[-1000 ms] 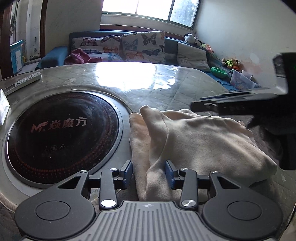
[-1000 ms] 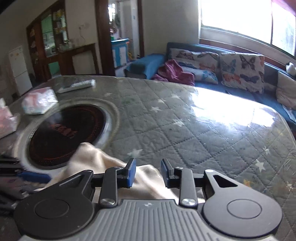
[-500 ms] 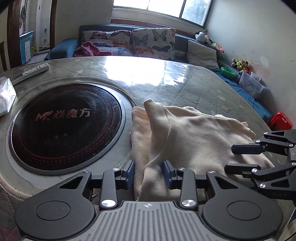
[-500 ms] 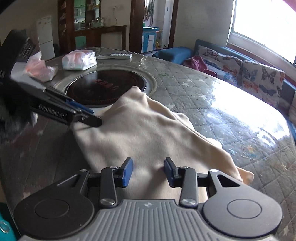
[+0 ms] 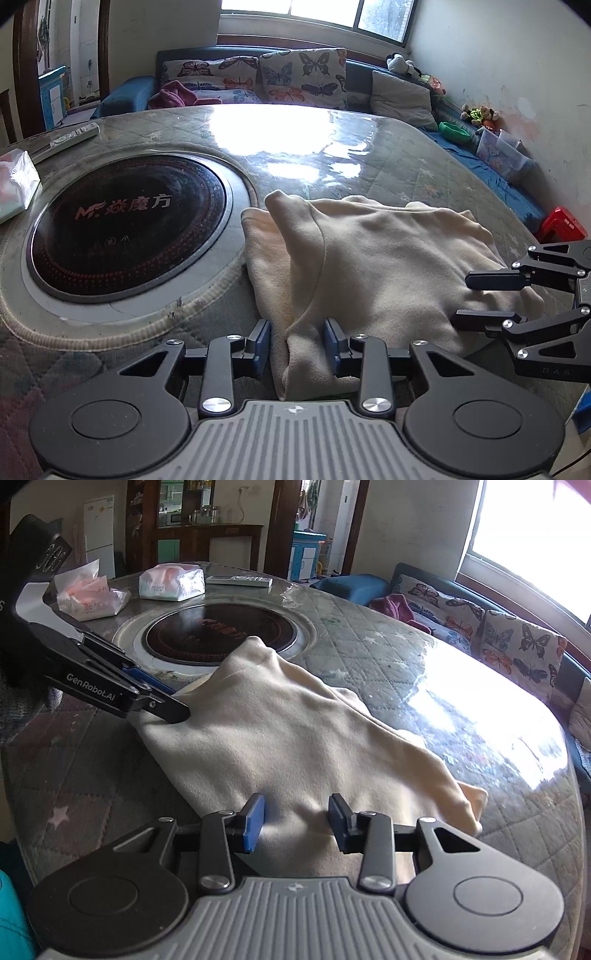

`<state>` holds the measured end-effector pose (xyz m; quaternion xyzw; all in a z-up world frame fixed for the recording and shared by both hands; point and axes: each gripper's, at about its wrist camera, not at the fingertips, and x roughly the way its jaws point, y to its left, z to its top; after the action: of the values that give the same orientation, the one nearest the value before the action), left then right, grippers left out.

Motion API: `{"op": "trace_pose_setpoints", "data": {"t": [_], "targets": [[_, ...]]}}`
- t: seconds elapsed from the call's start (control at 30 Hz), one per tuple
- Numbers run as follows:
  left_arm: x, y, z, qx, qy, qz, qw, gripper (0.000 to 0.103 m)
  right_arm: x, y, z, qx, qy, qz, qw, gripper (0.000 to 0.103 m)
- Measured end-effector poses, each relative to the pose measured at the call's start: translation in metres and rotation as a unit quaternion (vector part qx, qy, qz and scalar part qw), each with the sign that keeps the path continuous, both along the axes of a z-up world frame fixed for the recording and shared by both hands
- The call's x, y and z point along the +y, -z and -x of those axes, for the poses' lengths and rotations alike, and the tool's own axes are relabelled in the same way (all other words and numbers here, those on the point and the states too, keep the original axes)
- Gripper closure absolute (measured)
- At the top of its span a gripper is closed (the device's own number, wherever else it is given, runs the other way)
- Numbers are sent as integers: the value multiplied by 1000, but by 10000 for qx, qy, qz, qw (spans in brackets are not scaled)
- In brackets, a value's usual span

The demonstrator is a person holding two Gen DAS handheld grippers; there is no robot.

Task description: Fold clothes

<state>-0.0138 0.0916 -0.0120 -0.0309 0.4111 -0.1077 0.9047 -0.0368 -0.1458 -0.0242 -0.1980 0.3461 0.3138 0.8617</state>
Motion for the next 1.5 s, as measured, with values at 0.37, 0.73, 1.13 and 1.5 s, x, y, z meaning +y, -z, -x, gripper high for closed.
{"op": "trace_pose_setpoints", "data": {"t": [0.37,0.73,1.13,1.5], "targets": [[-15,4,17,-100,-60,-541,9985,69,-8,4,24,-127,102,-33,9999,64],[-25,6,20,-195,-204,-918,9954,69,-13,7,32,-277,84,-236,9993,64],[-27,2,22,-62,-553,-863,9947,68,-64,-7,7,-7,511,-1077,9929,65],[-30,-29,0,-447,-642,-677,9946,69,-81,-1,-64,127,1201,-1001,9876,83]]}}
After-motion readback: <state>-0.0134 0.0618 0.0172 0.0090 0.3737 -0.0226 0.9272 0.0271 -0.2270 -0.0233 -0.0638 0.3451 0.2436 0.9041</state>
